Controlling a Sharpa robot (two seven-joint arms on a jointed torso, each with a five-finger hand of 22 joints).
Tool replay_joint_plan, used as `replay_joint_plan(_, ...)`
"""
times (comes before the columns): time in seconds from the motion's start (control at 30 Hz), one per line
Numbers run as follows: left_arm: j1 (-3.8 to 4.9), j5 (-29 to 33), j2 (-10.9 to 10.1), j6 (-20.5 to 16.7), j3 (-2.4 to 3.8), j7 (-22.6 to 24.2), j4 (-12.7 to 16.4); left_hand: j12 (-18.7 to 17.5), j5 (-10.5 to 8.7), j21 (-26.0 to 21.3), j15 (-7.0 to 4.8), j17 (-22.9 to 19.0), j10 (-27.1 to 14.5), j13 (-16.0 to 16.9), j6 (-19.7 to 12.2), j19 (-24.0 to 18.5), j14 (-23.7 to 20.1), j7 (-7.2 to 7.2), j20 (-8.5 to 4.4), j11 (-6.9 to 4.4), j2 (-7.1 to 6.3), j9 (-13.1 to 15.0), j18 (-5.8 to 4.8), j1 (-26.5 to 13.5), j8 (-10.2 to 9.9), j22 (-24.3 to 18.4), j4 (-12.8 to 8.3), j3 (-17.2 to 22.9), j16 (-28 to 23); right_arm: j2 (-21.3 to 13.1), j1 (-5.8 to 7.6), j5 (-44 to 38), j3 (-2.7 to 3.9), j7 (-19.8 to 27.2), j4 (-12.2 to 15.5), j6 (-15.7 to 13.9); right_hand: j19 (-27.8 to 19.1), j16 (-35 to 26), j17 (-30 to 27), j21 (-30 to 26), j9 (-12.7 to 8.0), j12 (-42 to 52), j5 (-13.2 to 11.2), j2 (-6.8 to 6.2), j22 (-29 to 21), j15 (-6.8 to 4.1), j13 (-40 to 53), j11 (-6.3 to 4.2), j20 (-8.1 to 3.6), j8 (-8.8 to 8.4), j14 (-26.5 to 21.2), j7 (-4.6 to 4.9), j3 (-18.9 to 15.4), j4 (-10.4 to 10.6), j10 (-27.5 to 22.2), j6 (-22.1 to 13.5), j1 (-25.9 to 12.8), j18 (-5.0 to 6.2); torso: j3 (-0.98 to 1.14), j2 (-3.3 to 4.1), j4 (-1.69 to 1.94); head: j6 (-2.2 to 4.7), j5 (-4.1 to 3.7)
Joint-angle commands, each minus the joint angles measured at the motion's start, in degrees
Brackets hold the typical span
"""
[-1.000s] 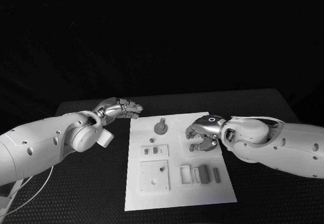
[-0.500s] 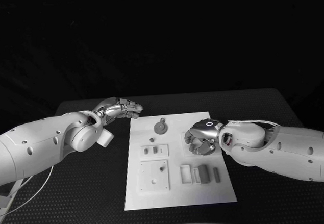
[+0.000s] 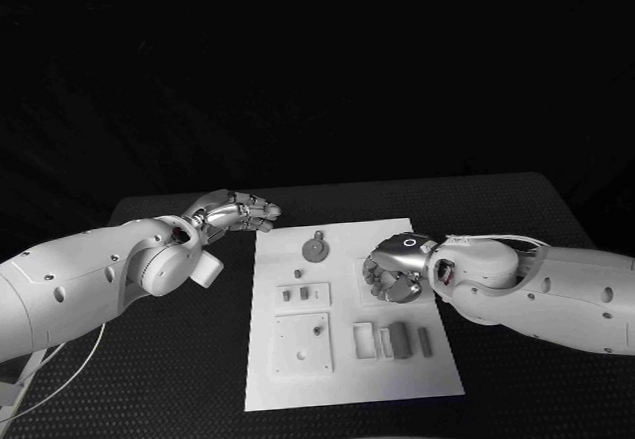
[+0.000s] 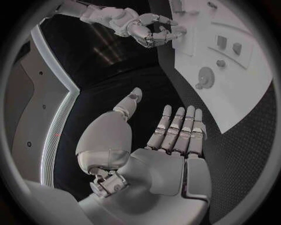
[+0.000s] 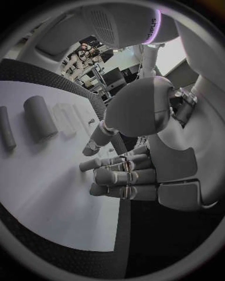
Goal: Assemble the parts on the task board
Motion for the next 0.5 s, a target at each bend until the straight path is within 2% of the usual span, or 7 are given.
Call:
replay_joint_plan(0.03,0.02,0.3,0.0,0.8,0.03,0.3,0.2,0.1,-0.16,-0.3,-0.03,0.1,0.2,0.0,0.2,0.3,0.2,4.13,-0.06,0.03,-0.11,-0.1,-0.48,0.1,0.1,-0.1,-0.1,-0.1,-0.2,0.1,-0.04,-1.7,-0.01,0.0,-0.2,1.0,0.4,0.2,0.0,0.3,-0.1,0.5,0.2,1.01,1.3,-0.75,0.2,-0.22,-0.1,0.4,0.0,-0.14,0.1,-0.2,1.0,0.8,0.2,0.96,0.02,0.0,0.0,0.02,-0.09)
replay_joint_plan(0.43,0.02,0.3,0.0,1.1,0.03,0.1,0.2,0.0,-0.17,-0.3,0.0,0.0,0.1,0.0,0.1,0.3,0.0,4.19,-0.06,0.07,-0.17,-0.1,-0.47,-0.1,0.0,-0.1,-0.1,-0.1,-0.2,0.6,-0.15,-2.0,-0.02,-0.2,-0.7,0.5,0.3,0.4,-0.1,0.6,-0.4,0.4,0.2,2.24,1.3,-1.15,0.6,-0.63,-0.07,0.51,-0.3,-0.48,0.1,-0.1,2.2,1.8,0.5,0.96,0.01,0.03,0.0,0.25,-0.43)
replay_joint_plan(0.5,0.03,0.3,0.1,1.1,0.03,0.1,0.1,0.0,-0.16,-0.3,0.02,0.1,0.0,0.0,0.5,0.3,0.0,3.73,-0.05,0.1,-0.05,0.0,-0.46,0.0,0.3,-0.1,0.0,0.0,-0.3,1.0,-0.41,-1.9,-0.02,-0.3,-0.9,0.3,0.3,0.5,-0.1,0.7,-0.5,0.4,0.2,2.45,1.4,-1.22,0.7,-0.69,-0.07,0.54,-0.3,-0.54,0.1,-0.1,2.4,2.0,0.4,0.96,0.02,0.03,0.03,0.23,-0.46)
